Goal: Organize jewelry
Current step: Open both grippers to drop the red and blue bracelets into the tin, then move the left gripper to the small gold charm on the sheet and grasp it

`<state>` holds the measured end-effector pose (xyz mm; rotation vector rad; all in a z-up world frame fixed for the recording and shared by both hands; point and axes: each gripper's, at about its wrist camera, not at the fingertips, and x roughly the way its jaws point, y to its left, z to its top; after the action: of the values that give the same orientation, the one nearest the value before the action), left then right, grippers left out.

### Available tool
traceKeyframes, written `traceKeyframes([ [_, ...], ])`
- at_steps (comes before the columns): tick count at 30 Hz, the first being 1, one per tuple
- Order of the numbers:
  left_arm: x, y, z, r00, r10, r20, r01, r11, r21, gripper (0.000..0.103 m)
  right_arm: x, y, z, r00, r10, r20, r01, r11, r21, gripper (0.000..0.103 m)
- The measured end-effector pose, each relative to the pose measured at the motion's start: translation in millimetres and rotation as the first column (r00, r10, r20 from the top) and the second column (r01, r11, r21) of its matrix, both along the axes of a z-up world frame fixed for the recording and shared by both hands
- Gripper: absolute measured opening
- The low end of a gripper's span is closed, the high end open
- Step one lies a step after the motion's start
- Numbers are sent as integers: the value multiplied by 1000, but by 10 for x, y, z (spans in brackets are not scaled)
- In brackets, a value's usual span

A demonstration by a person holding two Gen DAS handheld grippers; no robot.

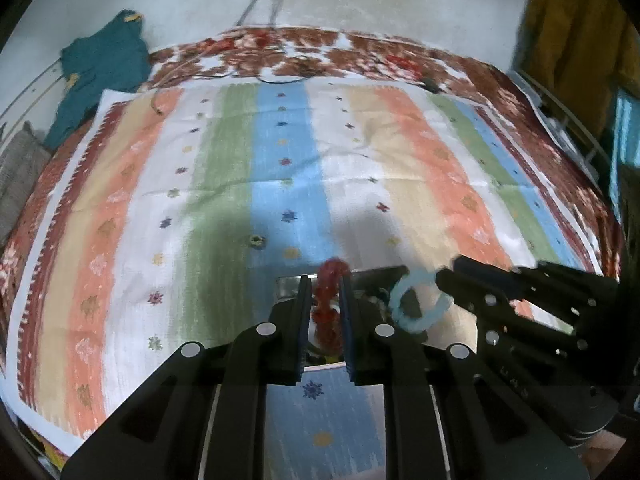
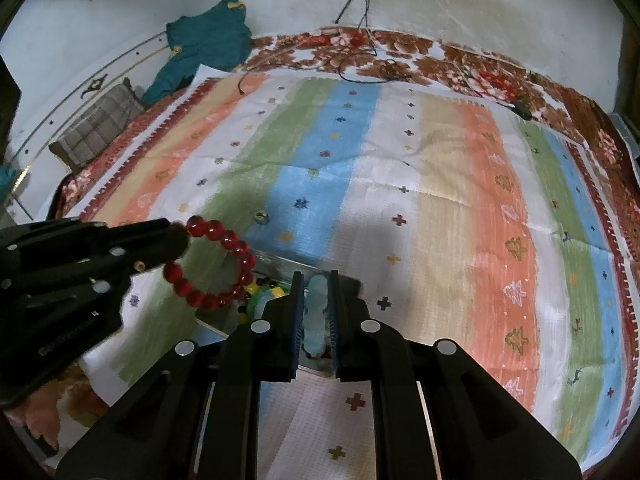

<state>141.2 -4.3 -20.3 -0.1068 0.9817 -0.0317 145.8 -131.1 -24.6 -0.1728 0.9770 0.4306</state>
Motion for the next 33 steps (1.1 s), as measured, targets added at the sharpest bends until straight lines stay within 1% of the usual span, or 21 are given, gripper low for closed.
traceKeyframes([
  [1,3,30,8,1000,18,4,-18,1000,3,24,10,-10,-6,1000,-5,6,5,1000,-10,41],
  [2,14,60,15,999,33,9,-33,999,3,31,22,-20,-11,1000,-8,8,8,1000,-19,43],
  [6,98,234,-8,995,104,6,-104,994,14,34,94,-45,-53,1000,-17,-10,17,999,-28,43],
  [10,251,361,-129,990,136,-34,-136,990,25,35,176,2,-104,1000,-11,-27,10,999,-37,44],
  [13,364,409,-221,988,141,-62,-139,990,29,35,246,44,-136,999,-6,-35,5,999,-40,45],
  [15,425,450,-269,987,141,-79,-140,990,17,36,288,61,-153,999,-4,-38,2,999,-35,46],
  [17,475,494,-314,985,143,-93,-143,990,1,39,320,77,-149,999,-8,-31,8,1000,-24,46],
  [19,539,522,-384,983,145,-109,-145,989,6,41,363,109,-144,1000,-12,-24,12,1000,-24,47],
  [21,596,538,-458,980,148,-131,-148,989,13,41,392,149,-165,1000,-8,-24,7,999,-32,49],
  [23,653,560,-523,978,145,-151,-146,989,2,41,435,195,-216,1000,1,-24,-2,999,-52,50],
  [26,721,574,-580,976,142,-163,-143,990,5,41,509,207,-320,999,1,-42,-4,997,-75,52],
  [27,754,578,-597,976,140,-165,-141,990,8,41,530,206,-351,999,1,-52,-5,997,-80,54],
  [29,809,589,-634,975,139,-172,-140,990,11,41,568,200,-400,998,10,-60,-15,996,-83,57],
  [33,927,607,-721,972,134,-191,-136,991,4,44,633,173,-419,998,-3,-57,-1,997,-75,61],
])
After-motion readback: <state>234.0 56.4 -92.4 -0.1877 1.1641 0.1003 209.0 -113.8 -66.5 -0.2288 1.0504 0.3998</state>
